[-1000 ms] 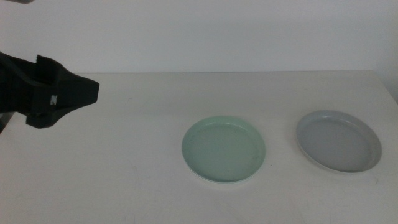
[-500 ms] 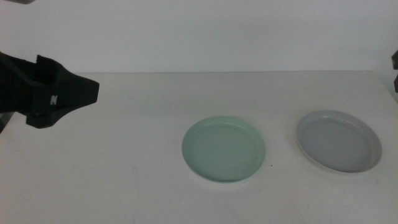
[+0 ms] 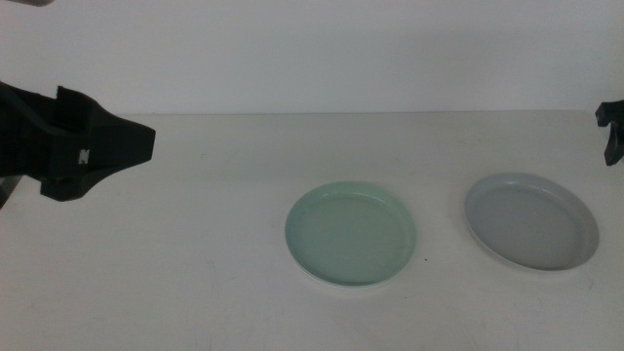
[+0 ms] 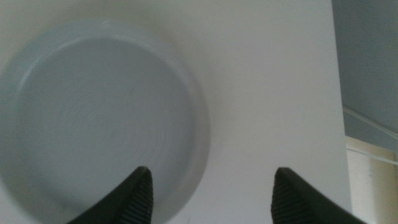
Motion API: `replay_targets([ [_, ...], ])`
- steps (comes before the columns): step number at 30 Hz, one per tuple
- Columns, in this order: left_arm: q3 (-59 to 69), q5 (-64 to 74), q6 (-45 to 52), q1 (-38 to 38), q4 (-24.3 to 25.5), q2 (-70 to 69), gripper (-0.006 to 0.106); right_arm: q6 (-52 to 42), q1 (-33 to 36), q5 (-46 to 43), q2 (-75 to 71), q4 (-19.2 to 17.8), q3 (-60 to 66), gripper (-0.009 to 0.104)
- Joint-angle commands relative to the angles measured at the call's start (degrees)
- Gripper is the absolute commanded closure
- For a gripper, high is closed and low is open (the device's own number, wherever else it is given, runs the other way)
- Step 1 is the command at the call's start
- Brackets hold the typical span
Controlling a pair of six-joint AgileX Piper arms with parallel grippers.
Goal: Stack the three bowls on top of each other.
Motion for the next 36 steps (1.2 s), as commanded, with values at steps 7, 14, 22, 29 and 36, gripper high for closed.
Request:
replay_targets([
  [7, -1.4, -3.7, -0.3, -0.1, -0.9, -0.4, -0.004, -4.9, -3.6, -7.0, 6.4, 2.9, -2.9, 0.056],
  [14, -1.4, -3.7, -0.3, -0.1, -0.9, -0.4, -0.004, -8.6, -3.6, -6.8, 13.6, 6.8, -5.6, 0.06],
  [22, -1.4, -3.7, -0.3, -0.1, -0.9, -0.4, -0.004, -8.6, -3.6, -6.9, 18.3, 6.5, -5.9, 0.06],
  [29, -1.4, -3.6, -0.3, -0.1, -0.9, -0.4, -0.004, -8.6, -3.6, -5.8, 19.6, 6.3, -5.9, 0.083],
  [36, -1.4, -3.6, -0.3, -0.1, -0.9, -0.4, -0.004, -7.0, -3.6, -3.3, 16.1, 6.5, -5.9, 0.096],
])
